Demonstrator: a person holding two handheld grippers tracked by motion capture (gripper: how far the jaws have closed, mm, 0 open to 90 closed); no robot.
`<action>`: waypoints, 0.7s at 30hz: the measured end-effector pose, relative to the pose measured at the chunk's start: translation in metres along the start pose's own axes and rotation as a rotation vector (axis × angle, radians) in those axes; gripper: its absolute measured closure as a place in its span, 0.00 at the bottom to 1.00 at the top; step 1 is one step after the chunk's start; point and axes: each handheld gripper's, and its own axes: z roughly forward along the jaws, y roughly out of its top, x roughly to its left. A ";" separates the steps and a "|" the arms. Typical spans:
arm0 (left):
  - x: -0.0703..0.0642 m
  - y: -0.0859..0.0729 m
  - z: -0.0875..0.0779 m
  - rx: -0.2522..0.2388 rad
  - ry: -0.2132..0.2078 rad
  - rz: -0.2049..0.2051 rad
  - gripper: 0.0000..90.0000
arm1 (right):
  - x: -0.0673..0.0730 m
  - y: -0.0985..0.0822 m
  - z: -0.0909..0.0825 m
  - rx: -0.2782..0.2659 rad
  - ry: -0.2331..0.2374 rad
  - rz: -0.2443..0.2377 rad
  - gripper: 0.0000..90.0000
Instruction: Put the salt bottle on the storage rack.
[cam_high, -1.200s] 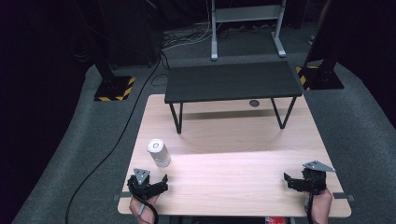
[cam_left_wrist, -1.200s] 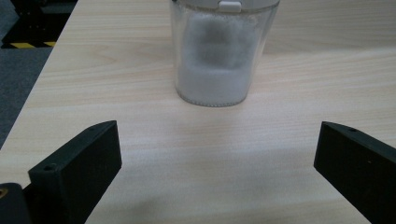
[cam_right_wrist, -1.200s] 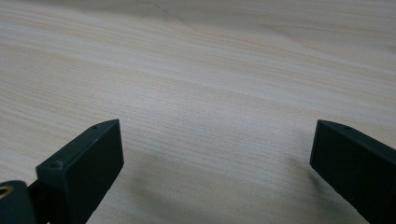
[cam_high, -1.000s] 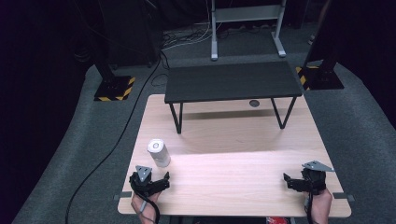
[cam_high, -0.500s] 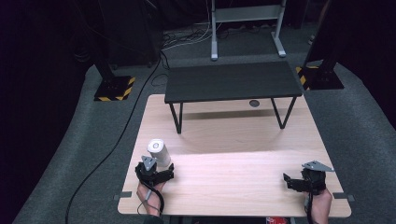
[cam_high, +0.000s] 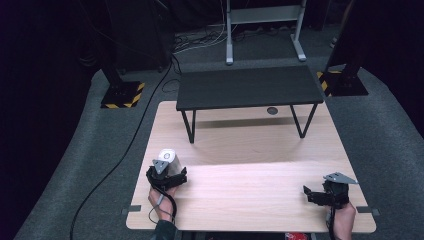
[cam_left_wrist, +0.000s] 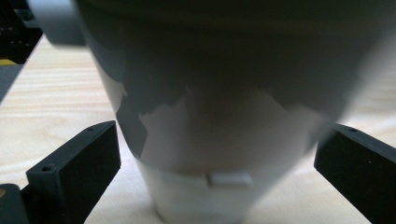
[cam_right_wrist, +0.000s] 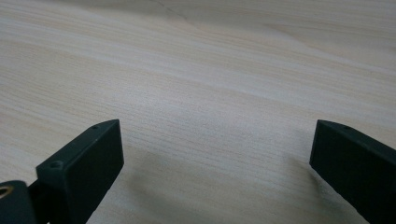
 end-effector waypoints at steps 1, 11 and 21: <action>0.000 0.000 0.001 -0.008 0.003 -0.006 0.00 | 0.000 0.000 0.000 0.000 0.000 0.001 0.02; 0.001 0.007 0.011 -0.001 0.006 0.007 0.33 | 0.000 -0.001 0.000 -0.004 -0.002 0.001 0.02; 0.000 0.008 0.009 0.003 0.004 0.014 0.33 | 0.000 -0.002 -0.001 -0.009 0.000 0.002 0.02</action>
